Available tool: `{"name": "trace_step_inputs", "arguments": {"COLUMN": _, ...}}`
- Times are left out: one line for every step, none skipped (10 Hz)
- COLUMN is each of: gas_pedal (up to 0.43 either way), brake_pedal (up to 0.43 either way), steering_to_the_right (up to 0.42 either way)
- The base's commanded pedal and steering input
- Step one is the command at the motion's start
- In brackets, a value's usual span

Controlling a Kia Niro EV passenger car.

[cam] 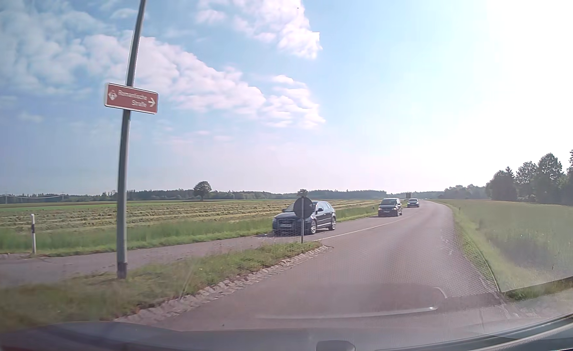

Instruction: Follow the waypoints while adhering to traffic rules and regulations

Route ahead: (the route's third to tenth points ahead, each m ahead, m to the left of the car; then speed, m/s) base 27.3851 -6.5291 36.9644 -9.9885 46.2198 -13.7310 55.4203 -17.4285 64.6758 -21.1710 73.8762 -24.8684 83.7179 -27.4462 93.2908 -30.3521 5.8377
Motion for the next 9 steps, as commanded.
{"name": "trace_step_inputs", "arguments": {"gas_pedal": 0.169, "brake_pedal": 0.000, "steering_to_the_right": 0.208}}
{"name": "trace_step_inputs", "arguments": {"gas_pedal": 0.169, "brake_pedal": 0.000, "steering_to_the_right": 0.201}}
{"name": "trace_step_inputs", "arguments": {"gas_pedal": 0.169, "brake_pedal": 0.000, "steering_to_the_right": 0.188}}
{"name": "trace_step_inputs", "arguments": {"gas_pedal": 0.169, "brake_pedal": 0.000, "steering_to_the_right": 0.178}}
{"name": "trace_step_inputs", "arguments": {"gas_pedal": 0.169, "brake_pedal": 0.000, "steering_to_the_right": 0.161}}
{"name": "trace_step_inputs", "arguments": {"gas_pedal": 0.169, "brake_pedal": 0.000, "steering_to_the_right": 0.143}}
{"name": "trace_step_inputs", "arguments": {"gas_pedal": 0.169, "brake_pedal": 0.000, "steering_to_the_right": 0.122}}
{"name": "trace_step_inputs", "arguments": {"gas_pedal": 0.169, "brake_pedal": 0.000, "steering_to_the_right": 0.107}}
{"name": "trace_step_inputs", "arguments": {"gas_pedal": 0.169, "brake_pedal": 0.000, "steering_to_the_right": 0.090}}
